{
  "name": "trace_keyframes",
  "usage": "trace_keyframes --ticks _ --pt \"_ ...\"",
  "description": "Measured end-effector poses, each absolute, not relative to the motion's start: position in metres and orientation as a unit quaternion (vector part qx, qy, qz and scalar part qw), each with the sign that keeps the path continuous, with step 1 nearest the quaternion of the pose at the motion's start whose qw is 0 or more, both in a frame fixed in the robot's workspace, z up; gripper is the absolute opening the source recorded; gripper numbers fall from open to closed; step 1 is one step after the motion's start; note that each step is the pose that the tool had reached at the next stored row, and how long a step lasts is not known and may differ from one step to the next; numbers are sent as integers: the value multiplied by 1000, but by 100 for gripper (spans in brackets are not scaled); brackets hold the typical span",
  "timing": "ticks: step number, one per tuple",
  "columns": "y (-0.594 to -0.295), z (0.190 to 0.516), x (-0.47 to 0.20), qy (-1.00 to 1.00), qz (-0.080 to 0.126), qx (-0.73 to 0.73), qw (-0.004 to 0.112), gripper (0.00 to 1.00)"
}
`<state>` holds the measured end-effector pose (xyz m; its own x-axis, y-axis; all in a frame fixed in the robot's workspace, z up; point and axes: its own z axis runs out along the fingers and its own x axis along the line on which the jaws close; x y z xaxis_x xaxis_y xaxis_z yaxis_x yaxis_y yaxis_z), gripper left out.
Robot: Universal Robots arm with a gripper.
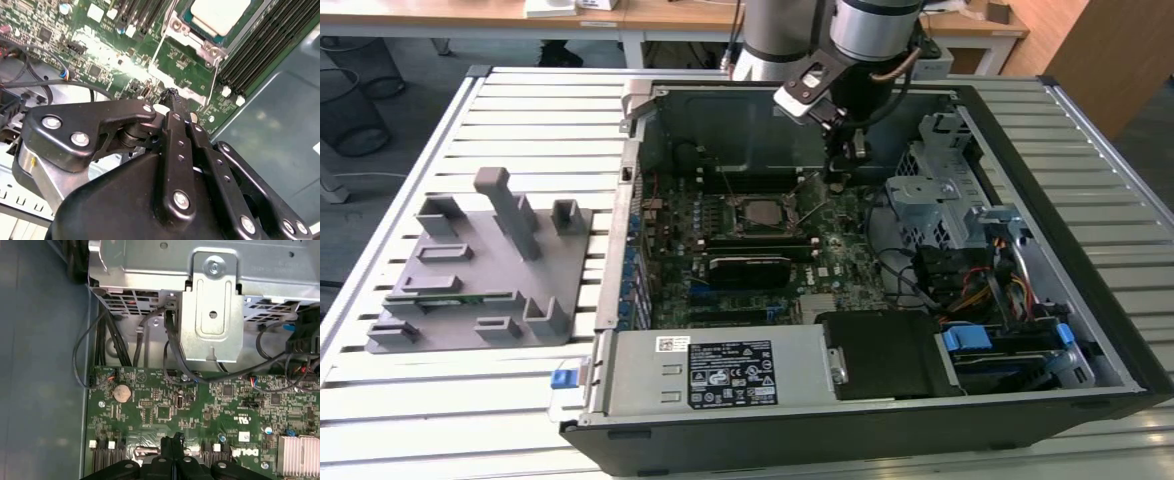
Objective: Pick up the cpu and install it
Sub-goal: 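Close the cpu cover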
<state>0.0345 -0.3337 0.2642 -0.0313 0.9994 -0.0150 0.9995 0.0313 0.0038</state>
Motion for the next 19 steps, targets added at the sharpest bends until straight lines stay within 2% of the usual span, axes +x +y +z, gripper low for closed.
trace_keyframes --ticks 19 --pt "-331 248 47 718 -9 696 2 11"
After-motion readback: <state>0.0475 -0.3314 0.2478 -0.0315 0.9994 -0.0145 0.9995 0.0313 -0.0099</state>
